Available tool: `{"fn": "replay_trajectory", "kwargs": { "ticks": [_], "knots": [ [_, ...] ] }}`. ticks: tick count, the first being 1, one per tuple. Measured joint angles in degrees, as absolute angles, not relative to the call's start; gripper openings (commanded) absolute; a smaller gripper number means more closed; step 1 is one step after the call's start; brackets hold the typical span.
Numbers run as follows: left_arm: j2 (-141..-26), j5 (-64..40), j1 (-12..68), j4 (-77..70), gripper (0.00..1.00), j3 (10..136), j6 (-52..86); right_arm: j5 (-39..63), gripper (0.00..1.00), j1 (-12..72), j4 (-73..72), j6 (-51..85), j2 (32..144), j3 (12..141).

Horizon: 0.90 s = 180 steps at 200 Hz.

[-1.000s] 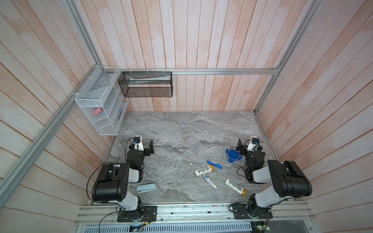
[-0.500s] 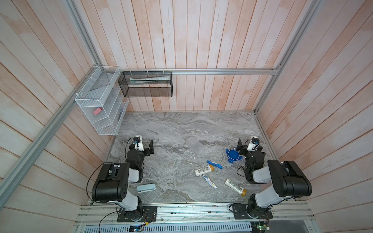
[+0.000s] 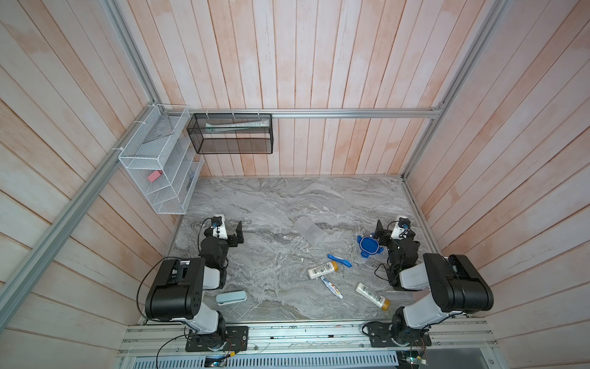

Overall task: Take out toiletry kits
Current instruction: Reset both arms

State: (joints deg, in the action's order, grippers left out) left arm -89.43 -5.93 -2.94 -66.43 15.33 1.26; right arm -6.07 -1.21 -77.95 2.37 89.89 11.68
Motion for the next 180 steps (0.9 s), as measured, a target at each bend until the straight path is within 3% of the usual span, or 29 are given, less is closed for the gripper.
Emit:
{"fn": "replay_trajectory", "kwargs": {
  "ticks": [52, 80, 110, 131, 157, 180],
  "knots": [
    [-87.5, -7.4, -2.9, -67.9, 1.00, 13.3, 0.5, -5.9, 0.98, -1.0, -78.9, 1.9, 89.6, 10.9],
    [-79.2, -6.3, -2.5, -73.9, 1.00, 5.1, 0.6, -8.5, 0.98, 5.8, -84.2, -2.3, 82.6, 2.5],
    [-87.9, -6.0, -2.6, -73.4, 1.00, 10.7, 0.8, -10.9, 0.98, 3.9, -85.5, -2.3, 89.3, 6.7],
    [-85.3, -8.4, -2.0, -70.0, 1.00, 12.4, -1.0, -11.3, 0.98, 3.9, -86.6, -2.2, 85.9, 4.1],
    [-87.3, -6.1, -0.4, -78.0, 1.00, 8.6, -1.2, -12.8, 0.98, 3.5, -90.5, -1.6, 87.3, 2.9],
    [-88.8, -1.4, -0.5, -69.8, 1.00, 13.0, -0.2, -11.7, 0.98, 1.5, -80.4, 0.0, 88.8, 10.3]
  ]
}}
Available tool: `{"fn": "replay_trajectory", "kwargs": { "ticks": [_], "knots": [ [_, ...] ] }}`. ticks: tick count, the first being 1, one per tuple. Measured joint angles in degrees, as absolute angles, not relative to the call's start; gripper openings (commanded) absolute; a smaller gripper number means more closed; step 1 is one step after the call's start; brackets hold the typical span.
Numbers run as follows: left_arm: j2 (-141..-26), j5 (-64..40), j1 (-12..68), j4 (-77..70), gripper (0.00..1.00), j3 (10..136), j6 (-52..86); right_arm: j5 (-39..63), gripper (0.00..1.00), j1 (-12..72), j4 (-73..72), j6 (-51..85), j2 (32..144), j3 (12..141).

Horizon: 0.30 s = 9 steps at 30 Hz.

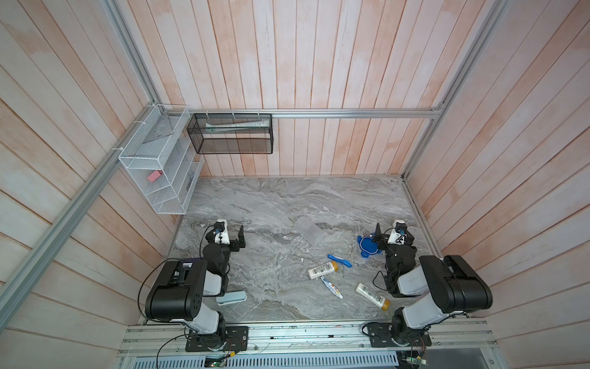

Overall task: Take out toiletry kits
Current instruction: Reset both arms

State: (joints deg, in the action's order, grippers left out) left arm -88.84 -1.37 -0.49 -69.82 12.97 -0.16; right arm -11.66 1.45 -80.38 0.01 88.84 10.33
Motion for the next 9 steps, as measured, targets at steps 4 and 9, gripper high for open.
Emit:
{"fn": "replay_trajectory", "kwargs": {
  "ticks": [4, 9],
  "knots": [
    [-89.1, 3.1, -0.3, -70.1, 1.00, 14.5, 0.7, -10.9, 0.98, -1.5, -81.8, 2.1, 89.0, 10.5],
    [-89.3, 5.1, -0.3, -68.8, 1.00, 15.0, 1.2, -9.4, 0.98, -1.4, -81.4, 2.6, 89.3, 9.6]
  ]
}}
